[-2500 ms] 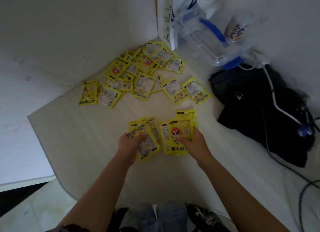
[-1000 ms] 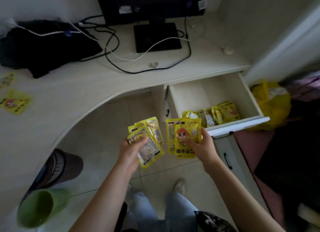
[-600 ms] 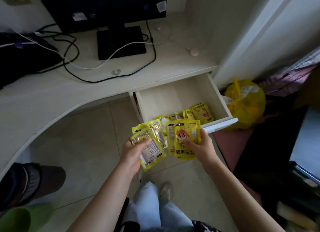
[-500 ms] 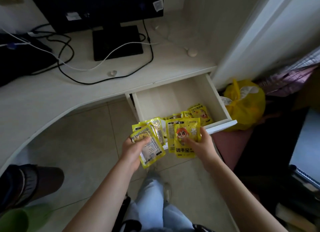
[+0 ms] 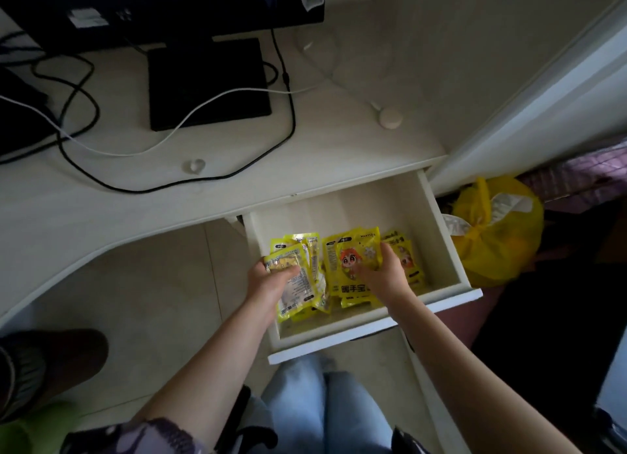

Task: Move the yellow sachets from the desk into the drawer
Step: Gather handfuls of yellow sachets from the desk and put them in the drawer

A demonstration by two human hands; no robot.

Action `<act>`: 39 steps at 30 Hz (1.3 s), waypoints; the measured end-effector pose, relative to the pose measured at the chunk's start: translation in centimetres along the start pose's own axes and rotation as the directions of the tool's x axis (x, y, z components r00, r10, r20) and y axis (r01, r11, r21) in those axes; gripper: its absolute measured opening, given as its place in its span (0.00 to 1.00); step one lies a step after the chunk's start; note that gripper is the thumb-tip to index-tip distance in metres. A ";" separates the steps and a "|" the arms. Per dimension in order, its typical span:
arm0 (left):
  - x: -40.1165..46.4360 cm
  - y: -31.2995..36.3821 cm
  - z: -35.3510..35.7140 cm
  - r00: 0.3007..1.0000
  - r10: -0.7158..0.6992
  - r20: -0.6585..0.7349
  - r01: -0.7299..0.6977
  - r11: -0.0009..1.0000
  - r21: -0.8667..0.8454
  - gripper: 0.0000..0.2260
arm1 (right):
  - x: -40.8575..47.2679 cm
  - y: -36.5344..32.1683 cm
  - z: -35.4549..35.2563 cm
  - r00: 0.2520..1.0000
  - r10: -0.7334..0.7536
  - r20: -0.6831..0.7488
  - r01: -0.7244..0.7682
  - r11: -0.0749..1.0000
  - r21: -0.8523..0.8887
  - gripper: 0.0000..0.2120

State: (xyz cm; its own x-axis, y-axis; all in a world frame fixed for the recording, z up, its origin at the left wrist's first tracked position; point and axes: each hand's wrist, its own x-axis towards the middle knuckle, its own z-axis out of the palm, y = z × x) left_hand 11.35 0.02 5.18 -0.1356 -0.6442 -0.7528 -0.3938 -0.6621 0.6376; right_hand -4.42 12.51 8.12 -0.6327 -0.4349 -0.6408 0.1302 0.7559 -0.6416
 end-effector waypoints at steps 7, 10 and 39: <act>4.3 -0.3 2.8 0.994 -0.087 -0.065 0.094 0.989 0.113 0.18 | 5.9 0.2 1.3 0.997 0.075 0.021 -0.072 0.990 -0.118 0.31; 5.7 -0.3 4.0 0.987 -0.099 -0.127 0.111 0.989 0.093 0.16 | 8.0 0.4 2.1 0.997 0.069 0.022 -0.064 0.980 -0.188 0.32; 3.3 0.0 4.0 0.980 0.150 -0.128 -0.061 0.846 0.530 0.20 | 10.2 -1.0 0.1 0.975 -0.085 0.204 0.168 0.885 -0.435 0.19</act>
State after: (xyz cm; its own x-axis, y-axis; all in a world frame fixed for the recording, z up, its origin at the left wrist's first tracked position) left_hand 7.31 -0.58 2.03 -0.0759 -0.7800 -0.6211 -0.8064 -0.3184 0.4983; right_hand -10.90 7.28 2.20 -0.4722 -0.5881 -0.6567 -0.3231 0.8086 -0.4918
